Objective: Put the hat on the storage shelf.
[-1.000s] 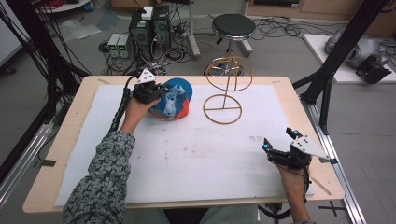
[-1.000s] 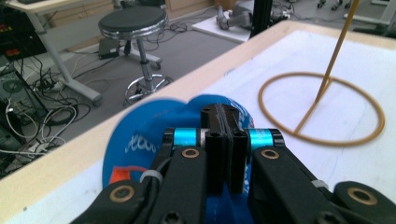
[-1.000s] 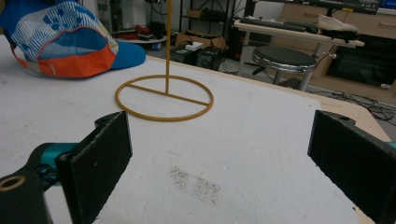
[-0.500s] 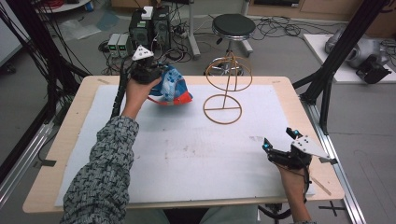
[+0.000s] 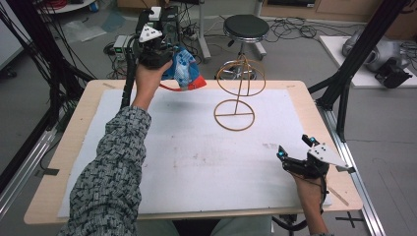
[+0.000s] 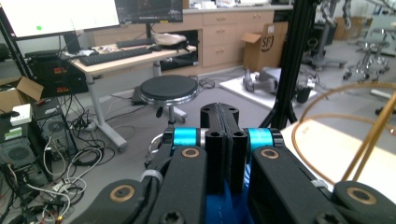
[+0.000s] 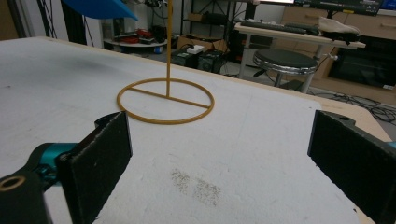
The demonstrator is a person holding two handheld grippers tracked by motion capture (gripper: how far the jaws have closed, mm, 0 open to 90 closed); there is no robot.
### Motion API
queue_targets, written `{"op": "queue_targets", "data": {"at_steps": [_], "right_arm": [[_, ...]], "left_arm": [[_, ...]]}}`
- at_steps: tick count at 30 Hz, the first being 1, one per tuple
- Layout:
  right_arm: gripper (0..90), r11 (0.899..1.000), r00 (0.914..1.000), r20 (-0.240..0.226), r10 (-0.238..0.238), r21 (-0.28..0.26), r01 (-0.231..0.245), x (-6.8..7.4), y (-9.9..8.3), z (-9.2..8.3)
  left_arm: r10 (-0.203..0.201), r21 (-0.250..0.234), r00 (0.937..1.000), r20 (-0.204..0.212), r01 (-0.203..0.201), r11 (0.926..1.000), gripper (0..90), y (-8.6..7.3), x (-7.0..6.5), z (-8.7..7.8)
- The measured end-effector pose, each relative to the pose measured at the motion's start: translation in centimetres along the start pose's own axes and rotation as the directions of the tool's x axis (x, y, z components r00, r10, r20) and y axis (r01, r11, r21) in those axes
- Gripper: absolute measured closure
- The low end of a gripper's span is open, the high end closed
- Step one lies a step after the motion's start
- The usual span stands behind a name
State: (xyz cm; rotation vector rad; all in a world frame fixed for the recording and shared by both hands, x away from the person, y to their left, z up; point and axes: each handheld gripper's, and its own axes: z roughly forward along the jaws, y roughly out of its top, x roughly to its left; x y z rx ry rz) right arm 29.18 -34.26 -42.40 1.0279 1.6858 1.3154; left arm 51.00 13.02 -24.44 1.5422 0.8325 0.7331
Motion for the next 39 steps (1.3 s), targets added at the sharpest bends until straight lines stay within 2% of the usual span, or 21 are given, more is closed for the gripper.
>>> {"op": "queue_targets", "data": {"at_steps": [3,5,9,10,11,13,18,24,32,35,39], "right_arm": [[5.4,1.000,1.0000,0.000,0.004,-0.001,-0.004,0.0,0.0,-0.1],[5.4,1.000,1.0000,0.002,0.001,-0.003,-0.001,-0.1,-0.1,-0.1],[5.4,1.000,1.0000,0.000,0.009,0.001,-0.009,-0.2,-0.1,-0.2],[5.4,1.000,0.9999,0.001,0.012,0.000,-0.012,-0.2,-0.1,-0.2],[5.4,1.000,0.9999,0.001,0.010,-0.003,-0.010,-0.2,-0.1,-0.2],[5.4,1.000,1.0000,0.002,0.004,-0.001,-0.004,-0.2,-0.1,-0.2],[5.4,1.000,1.0000,-0.001,0.006,-0.002,-0.006,-0.2,-0.1,-0.2],[5.4,1.000,1.0000,0.003,0.002,-0.002,-0.002,-0.2,-0.1,-0.3],[5.4,1.000,1.0000,0.004,0.004,-0.001,-0.004,-0.3,-0.2,-0.3],[5.4,1.000,1.0000,0.006,0.007,0.000,-0.007,-0.3,-0.2,-0.4],[5.4,1.000,1.0000,0.006,0.007,-0.004,-0.007,-0.4,-0.2,-0.5]], "left_arm": [[-0.006,-0.017,1.0000,0.000,0.006,0.9998,89.1,0.4,0.1,0.1],[-0.020,-0.052,0.9998,-0.004,0.020,0.9985,89.1,1.2,0.3,0.1],[-0.030,-0.081,0.9995,-0.007,0.029,0.9963,89.1,2.0,0.1,0.1],[-0.050,-0.100,0.9987,-0.011,0.048,0.9938,89.1,2.6,0.0,0.2],[-0.050,-0.100,0.9987,-0.011,0.048,0.9938,89.1,2.6,0.0,0.2],[-0.070,-0.129,0.9974,-0.013,0.068,0.9893,89.1,3.4,-0.2,0.2],[-0.079,-0.177,0.9968,-0.010,0.076,0.9813,89.1,4.6,-0.7,0.2],[-0.076,-0.170,0.9971,-0.003,0.074,0.9826,89.1,5.4,-1.3,0.6],[-0.050,-0.199,0.9980,0.037,0.056,0.9784,89.1,7.4,-3.3,1.7],[-0.063,-0.227,0.9960,0.064,0.076,0.9709,89.2,8.0,-4.3,2.1],[-0.074,-0.236,0.9939,0.082,0.091,0.9675,89.1,8.3,-5.1,2.7]]}}
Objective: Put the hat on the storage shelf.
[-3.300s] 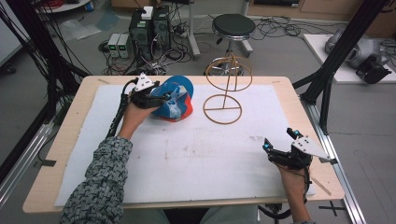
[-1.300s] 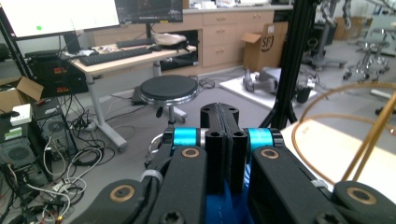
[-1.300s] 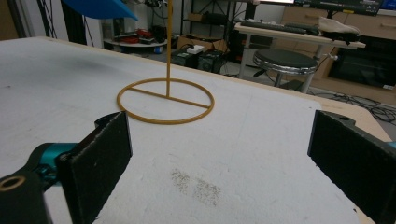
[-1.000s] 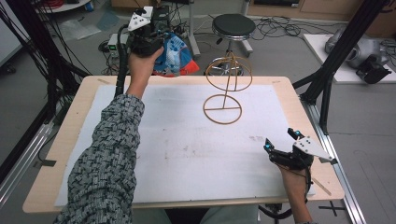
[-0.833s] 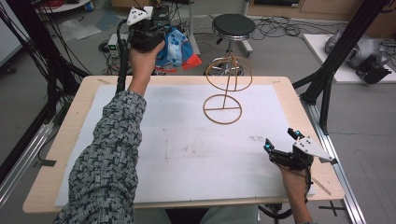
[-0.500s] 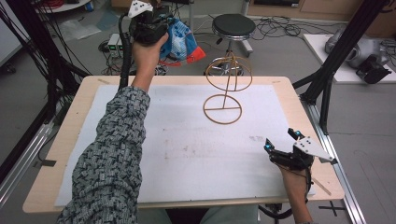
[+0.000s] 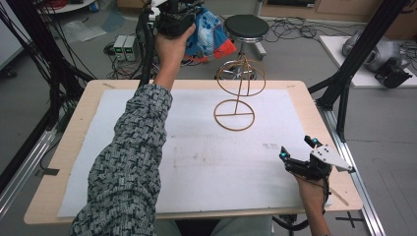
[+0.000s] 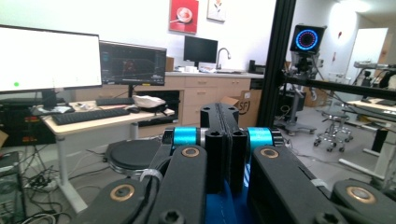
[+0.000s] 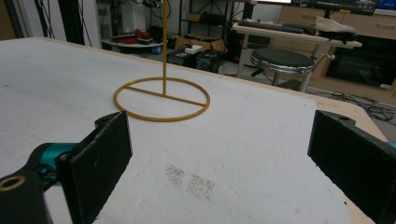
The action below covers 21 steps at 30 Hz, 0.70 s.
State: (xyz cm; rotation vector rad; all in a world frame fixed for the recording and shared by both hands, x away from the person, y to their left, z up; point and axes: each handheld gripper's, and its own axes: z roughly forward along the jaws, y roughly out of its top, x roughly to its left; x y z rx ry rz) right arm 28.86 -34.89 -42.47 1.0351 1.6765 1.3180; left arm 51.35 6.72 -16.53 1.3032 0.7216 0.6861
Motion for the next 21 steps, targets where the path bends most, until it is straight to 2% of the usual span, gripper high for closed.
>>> {"op": "queue_targets", "data": {"at_steps": [10,14,21], "right_arm": [[5.4,1.000,1.0000,0.001,0.000,-0.001,0.000,-0.2,-0.1,-0.2],[5.4,1.000,1.0000,0.003,-0.003,-0.002,0.003,-0.2,-0.1,-0.3],[5.4,1.000,1.0000,0.002,0.002,-0.004,-0.002,-0.3,-0.1,-0.3]], "left_arm": [[0.000,-0.019,0.9997,0.026,0.000,0.9998,89.1,0.1,-1.4,1.5],[-0.019,-0.029,0.9991,0.039,0.020,0.9994,89.1,0.1,-1.7,1.9],[-0.004,0.023,0.9977,0.068,0.002,0.9997,89.1,-0.7,-2.3,2.5]]}}
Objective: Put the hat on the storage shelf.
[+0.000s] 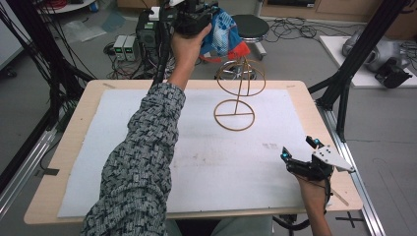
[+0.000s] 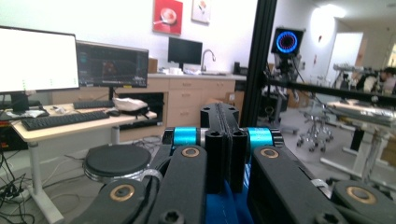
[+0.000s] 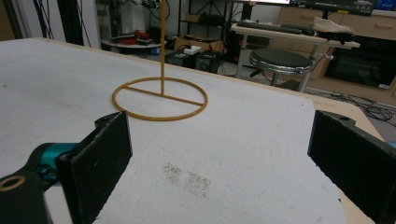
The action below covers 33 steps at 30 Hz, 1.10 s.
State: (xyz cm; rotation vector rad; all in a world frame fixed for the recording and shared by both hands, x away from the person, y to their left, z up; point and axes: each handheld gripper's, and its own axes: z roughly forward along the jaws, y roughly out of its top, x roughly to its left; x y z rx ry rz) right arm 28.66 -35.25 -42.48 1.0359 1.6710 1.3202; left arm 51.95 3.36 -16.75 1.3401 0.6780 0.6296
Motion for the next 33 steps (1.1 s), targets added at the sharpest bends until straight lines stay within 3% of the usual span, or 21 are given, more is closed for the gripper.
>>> {"op": "queue_targets", "data": {"at_steps": [7,13,27,33], "right_arm": [[5.4,1.000,1.0000,-0.003,-0.003,0.003,0.003,0.1,0.0,0.1],[5.4,1.000,1.0000,-0.001,-0.001,0.002,0.001,0.0,0.0,0.1],[5.4,1.000,1.0000,-0.001,0.000,0.005,0.000,0.0,0.0,0.1],[5.4,1.000,1.0000,-0.004,-0.008,0.005,0.008,0.1,0.0,0.2]], "left_arm": [[-0.002,0.026,0.9996,0.028,0.001,0.9997,89.1,-0.4,-0.5,0.3],[0.021,0.066,0.9985,0.050,-0.024,0.9975,89.0,-1.0,-1.1,0.6],[0.058,0.167,0.9878,0.145,-0.082,0.9826,89.0,-2.1,-2.0,0.5],[0.020,0.165,0.9903,0.137,-0.043,0.9854,88.9,-3.7,-1.6,0.0]]}}
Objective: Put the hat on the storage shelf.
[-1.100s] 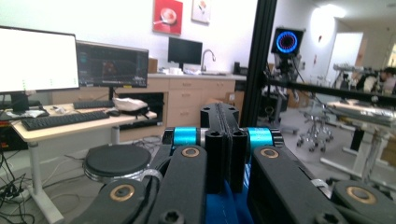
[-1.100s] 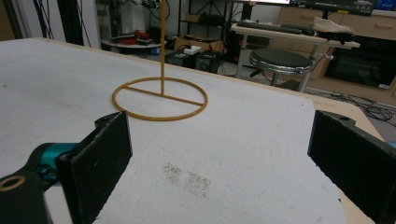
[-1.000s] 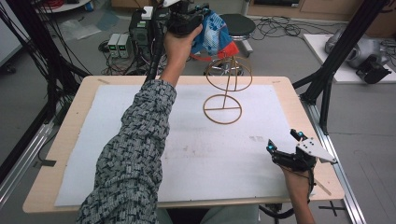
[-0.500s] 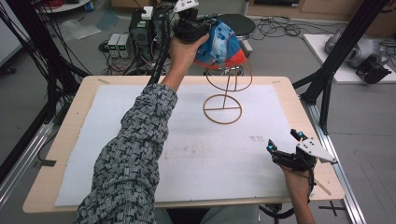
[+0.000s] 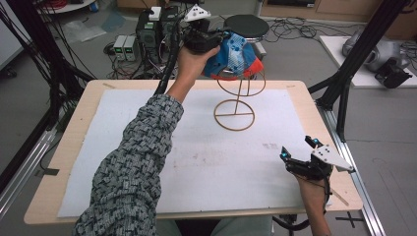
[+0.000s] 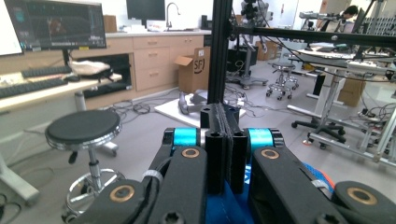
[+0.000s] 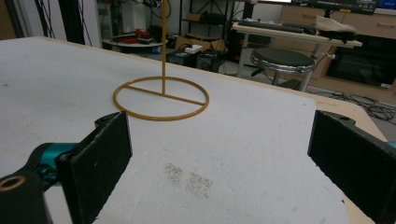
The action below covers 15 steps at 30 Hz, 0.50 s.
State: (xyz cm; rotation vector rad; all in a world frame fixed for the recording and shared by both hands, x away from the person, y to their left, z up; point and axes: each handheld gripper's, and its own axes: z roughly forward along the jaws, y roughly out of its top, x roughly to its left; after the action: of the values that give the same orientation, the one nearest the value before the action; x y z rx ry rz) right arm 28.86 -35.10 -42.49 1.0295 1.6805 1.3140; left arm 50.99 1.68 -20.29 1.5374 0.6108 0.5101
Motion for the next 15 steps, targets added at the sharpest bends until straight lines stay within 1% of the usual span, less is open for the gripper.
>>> {"op": "queue_targets", "data": {"at_steps": [3,5,8,10,11,12,15], "right_arm": [[5.4,1.000,1.0000,-0.001,0.002,0.002,-0.002,0.0,0.0,0.1],[5.4,1.000,1.0000,-0.003,0.005,0.005,-0.005,0.0,0.0,0.1],[5.4,1.000,1.0000,-0.002,0.002,0.006,-0.002,0.1,0.0,0.1],[5.4,1.000,1.0000,-0.002,0.003,0.006,-0.003,0.1,0.0,0.1],[5.4,1.000,1.0000,-0.002,0.004,0.007,-0.004,0.1,0.0,0.1],[5.4,1.000,1.0000,-0.002,0.003,0.006,-0.003,0.1,0.0,0.1],[5.4,1.000,1.0000,-0.002,0.003,0.007,-0.003,0.0,0.0,0.1]], "left_arm": [[-0.011,0.002,0.9999,0.005,0.011,0.9999,88.9,-0.8,0.2,-0.1],[-0.009,0.010,0.9999,0.005,0.009,0.9999,88.9,-1.3,0.2,-0.1],[-0.017,0.007,0.9997,0.019,0.017,0.9998,88.8,-1.9,0.2,-0.1],[-0.016,0.009,0.9997,0.020,0.016,0.9998,88.9,-2.0,0.1,0.0],[-0.002,0.019,0.9998,0.022,0.001,0.9998,88.8,-2.4,-0.1,0.2],[0.003,0.024,0.9997,0.025,-0.004,0.9997,88.8,-2.5,-0.2,0.2],[0.003,0.027,0.9993,0.037,-0.004,0.9996,88.8,-2.8,-0.6,0.4]]}}
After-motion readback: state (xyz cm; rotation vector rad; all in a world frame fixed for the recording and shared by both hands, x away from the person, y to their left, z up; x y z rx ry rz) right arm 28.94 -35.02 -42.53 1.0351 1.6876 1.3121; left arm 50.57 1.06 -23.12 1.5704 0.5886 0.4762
